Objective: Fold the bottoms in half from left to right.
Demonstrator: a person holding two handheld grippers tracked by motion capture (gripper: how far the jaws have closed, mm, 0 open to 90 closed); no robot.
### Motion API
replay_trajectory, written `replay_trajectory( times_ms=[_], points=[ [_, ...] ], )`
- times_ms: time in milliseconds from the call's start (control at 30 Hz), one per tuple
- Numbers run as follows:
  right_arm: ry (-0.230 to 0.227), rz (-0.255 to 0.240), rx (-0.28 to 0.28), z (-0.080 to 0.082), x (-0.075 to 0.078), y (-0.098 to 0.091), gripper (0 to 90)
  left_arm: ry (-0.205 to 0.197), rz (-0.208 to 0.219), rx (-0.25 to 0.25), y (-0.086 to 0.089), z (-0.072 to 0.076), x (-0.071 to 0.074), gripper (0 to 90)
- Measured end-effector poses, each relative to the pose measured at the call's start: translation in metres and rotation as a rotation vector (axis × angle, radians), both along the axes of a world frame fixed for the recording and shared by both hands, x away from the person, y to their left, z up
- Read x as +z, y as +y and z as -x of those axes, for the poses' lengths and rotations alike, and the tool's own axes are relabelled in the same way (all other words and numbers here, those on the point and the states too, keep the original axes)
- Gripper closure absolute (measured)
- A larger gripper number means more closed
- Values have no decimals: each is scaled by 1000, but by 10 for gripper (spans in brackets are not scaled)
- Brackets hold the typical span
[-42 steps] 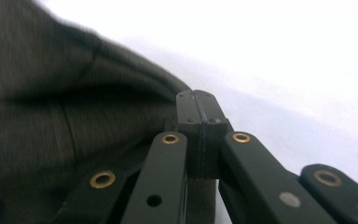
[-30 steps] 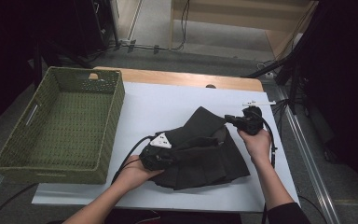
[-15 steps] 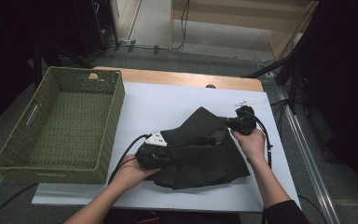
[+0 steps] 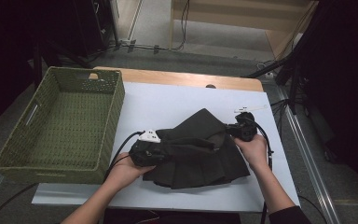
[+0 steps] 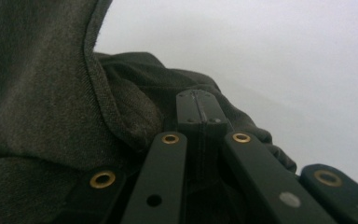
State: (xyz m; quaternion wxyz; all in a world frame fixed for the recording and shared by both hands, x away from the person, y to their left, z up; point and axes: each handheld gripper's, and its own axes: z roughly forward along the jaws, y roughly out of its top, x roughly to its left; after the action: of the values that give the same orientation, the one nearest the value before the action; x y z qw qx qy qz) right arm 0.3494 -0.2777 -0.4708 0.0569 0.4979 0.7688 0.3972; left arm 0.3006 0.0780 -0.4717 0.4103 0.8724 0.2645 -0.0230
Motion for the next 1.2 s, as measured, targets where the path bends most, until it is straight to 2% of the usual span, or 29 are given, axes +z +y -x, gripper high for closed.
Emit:
replay_trajectory(
  times_ms=[200, 367, 400, 433, 567, 800, 1033, 1200],
  points=[
    [3, 6, 10, 6, -2, -1, 874, 2, 5, 1, 4, 0, 3, 758],
    [3, 8, 19, 12, -1, -2, 873, 18, 12, 1, 7, 0, 7, 657],
    [0, 9, 23, 14, -1, -3, 874, 11, 14, 4, 8, 1, 9, 589],
    [0, 9, 23, 14, -1, -3, 874, 9, 12, 10, 9, 1, 10, 589],
    [-2, 14, 31, 19, -1, -4, 874, -1, 31, 24, 12, 2, 15, 463],
    [-6, 24, 51, 23, -1, -4, 873, -33, 50, 45, 21, 4, 24, 408],
    [-10, 21, 69, 31, 0, -4, 873, -31, 64, 65, 22, 3, 33, 394],
    [-19, 29, 86, 36, 1, -4, 874, -10, 91, 69, 22, 4, 49, 378]
  ],
)
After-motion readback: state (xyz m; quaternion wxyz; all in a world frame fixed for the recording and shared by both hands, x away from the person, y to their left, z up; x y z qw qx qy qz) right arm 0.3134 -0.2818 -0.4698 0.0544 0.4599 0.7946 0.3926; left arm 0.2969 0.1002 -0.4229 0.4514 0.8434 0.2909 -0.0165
